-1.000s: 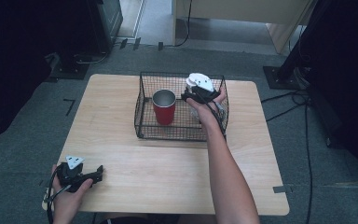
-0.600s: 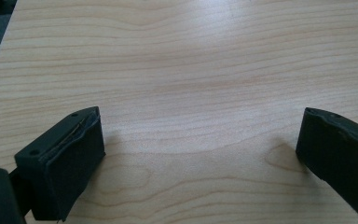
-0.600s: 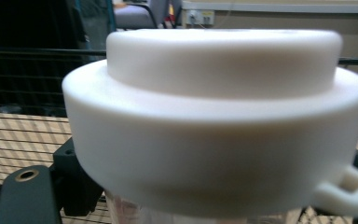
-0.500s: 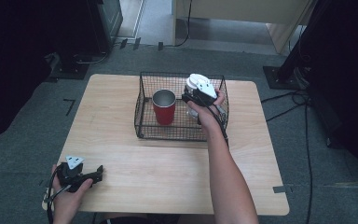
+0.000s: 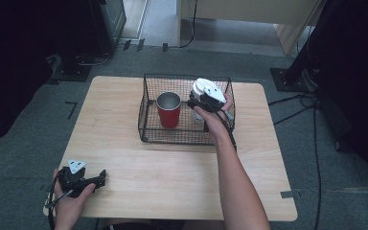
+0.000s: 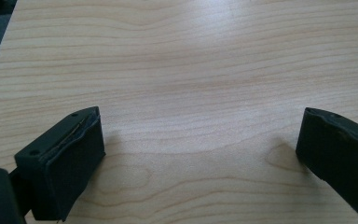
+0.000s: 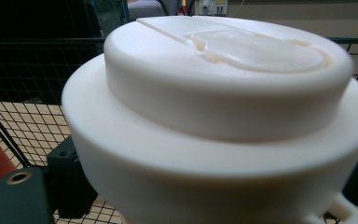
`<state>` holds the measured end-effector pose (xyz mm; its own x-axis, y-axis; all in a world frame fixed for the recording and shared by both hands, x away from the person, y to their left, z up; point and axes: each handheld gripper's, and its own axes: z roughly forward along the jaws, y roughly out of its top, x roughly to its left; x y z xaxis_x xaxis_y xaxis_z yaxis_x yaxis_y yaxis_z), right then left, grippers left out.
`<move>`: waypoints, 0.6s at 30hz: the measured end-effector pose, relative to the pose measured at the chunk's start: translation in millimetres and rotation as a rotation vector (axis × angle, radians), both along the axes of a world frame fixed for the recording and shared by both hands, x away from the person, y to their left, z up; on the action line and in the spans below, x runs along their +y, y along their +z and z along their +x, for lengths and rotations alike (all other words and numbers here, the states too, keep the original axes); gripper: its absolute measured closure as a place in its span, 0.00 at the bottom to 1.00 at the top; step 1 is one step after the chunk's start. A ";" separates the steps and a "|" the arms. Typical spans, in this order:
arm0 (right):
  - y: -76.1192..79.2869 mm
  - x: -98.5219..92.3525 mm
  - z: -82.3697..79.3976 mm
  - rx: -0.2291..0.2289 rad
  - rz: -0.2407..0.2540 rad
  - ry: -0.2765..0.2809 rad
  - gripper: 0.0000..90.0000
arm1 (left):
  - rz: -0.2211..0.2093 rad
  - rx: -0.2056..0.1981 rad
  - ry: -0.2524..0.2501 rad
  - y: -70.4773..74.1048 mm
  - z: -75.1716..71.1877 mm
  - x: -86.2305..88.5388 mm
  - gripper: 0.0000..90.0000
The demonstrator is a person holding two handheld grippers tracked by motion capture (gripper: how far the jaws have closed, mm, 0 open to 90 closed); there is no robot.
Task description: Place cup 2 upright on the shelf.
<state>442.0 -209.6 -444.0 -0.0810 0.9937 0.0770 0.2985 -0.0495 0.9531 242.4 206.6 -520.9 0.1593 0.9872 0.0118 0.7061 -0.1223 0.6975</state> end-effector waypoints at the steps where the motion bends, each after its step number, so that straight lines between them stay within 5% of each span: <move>1: 0.5 0.5 -0.5 0.002 0.002 0.004 0.11 | 0.000 -0.001 0.000 -0.1 0.0 0.0 0.02; 7: 3.2 4.9 -3.0 0.000 -0.004 0.053 0.01 | 0.000 -0.001 0.000 -0.1 0.0 0.0 0.02; 18: 7.0 2.0 -2.8 0.000 -0.009 0.016 0.00 | -0.001 0.000 0.001 0.0 0.0 -0.1 0.02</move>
<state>439.2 -207.5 -437.0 -0.0972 0.9929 0.0685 0.2995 -0.0364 0.9534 242.4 206.6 -520.9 0.1587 0.9873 0.0109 0.7063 -0.1212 0.6975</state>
